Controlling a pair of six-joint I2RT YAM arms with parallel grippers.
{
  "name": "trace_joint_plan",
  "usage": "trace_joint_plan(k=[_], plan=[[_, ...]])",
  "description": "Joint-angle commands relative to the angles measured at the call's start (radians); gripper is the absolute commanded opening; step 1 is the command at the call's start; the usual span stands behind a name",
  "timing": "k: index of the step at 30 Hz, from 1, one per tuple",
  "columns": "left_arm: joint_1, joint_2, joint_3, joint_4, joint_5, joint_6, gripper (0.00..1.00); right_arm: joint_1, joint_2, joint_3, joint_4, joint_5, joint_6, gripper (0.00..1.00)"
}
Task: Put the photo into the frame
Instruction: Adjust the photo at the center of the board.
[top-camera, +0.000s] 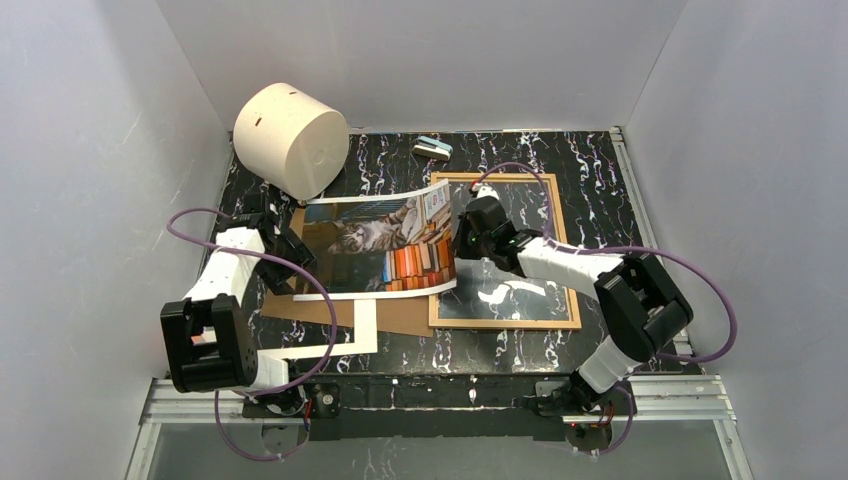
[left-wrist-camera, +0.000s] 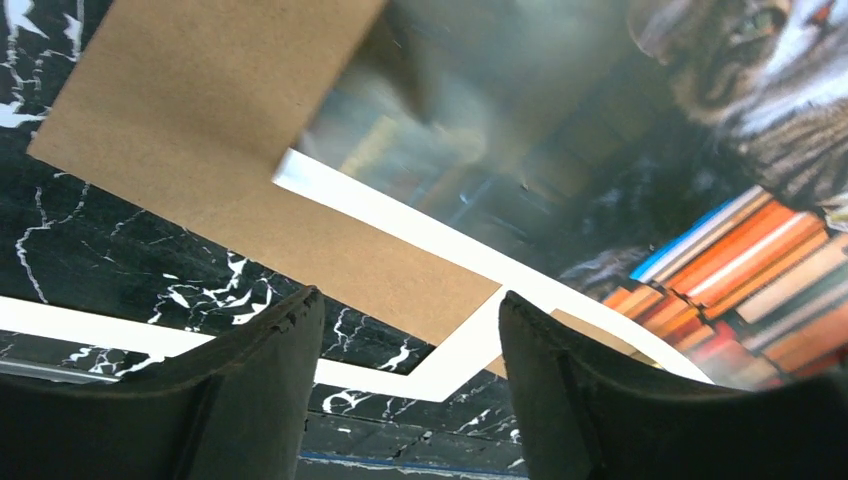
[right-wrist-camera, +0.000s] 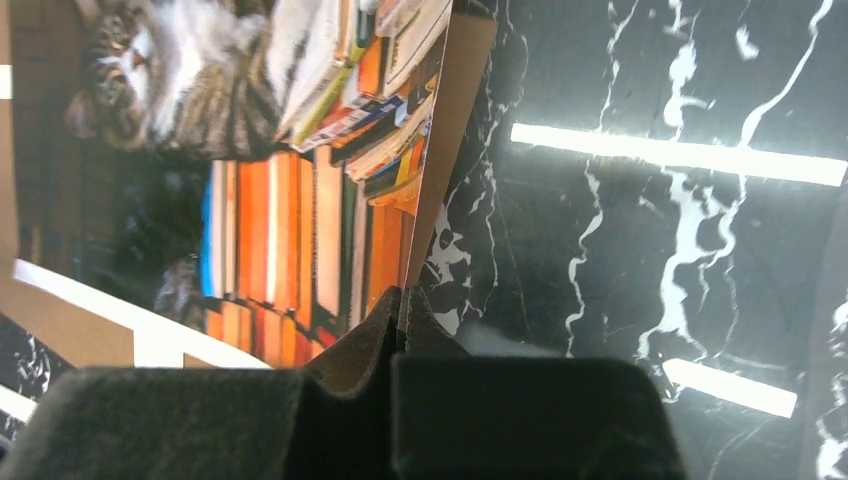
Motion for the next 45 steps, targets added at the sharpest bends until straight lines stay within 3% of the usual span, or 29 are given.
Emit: trace_joint_plan(k=[1,4,9,19,20,21,26,30,33,36,39,45], plan=[[-0.003,0.033,0.043,-0.011,-0.094,0.014,0.67,-0.064,-0.050,0.009,0.059,-0.196,-0.153,0.01],[-0.004,0.080,0.081,0.017,-0.097,0.030,0.75,-0.104,-0.019,0.036,0.051,-0.323,-0.201,0.01],[-0.004,0.114,0.090,0.078,-0.023,0.043,0.75,-0.112,0.094,0.143,-0.001,-0.474,-0.289,0.01],[-0.006,0.031,0.009,0.094,0.115,0.052,0.71,-0.142,0.227,0.302,-0.073,-0.432,-0.322,0.02],[-0.008,0.022,0.002,0.094,0.127,0.052,0.70,-0.146,0.227,0.317,-0.096,-0.410,-0.311,0.04],[-0.008,0.013,-0.003,0.093,0.136,0.052,0.70,-0.152,0.221,0.325,-0.114,-0.388,-0.295,0.13],[-0.029,-0.019,-0.032,0.075,0.170,0.046,0.65,-0.165,0.138,0.296,-0.188,-0.265,-0.192,0.51],[-0.062,-0.035,-0.061,0.050,0.165,0.023,0.64,-0.167,0.036,0.260,-0.292,-0.168,-0.101,0.70],[-0.122,-0.051,-0.079,0.032,0.130,-0.010,0.64,-0.165,-0.047,0.214,-0.358,-0.148,0.014,0.74],[-0.206,-0.060,-0.093,0.014,0.088,-0.048,0.64,-0.125,-0.136,0.133,-0.329,-0.250,0.148,0.75],[-0.251,-0.080,-0.120,-0.016,0.046,-0.094,0.63,-0.019,-0.180,0.048,-0.275,-0.311,0.320,0.74],[-0.287,-0.127,-0.204,-0.035,0.021,-0.143,0.57,0.261,-0.131,-0.031,-0.183,-0.249,0.622,0.72]])
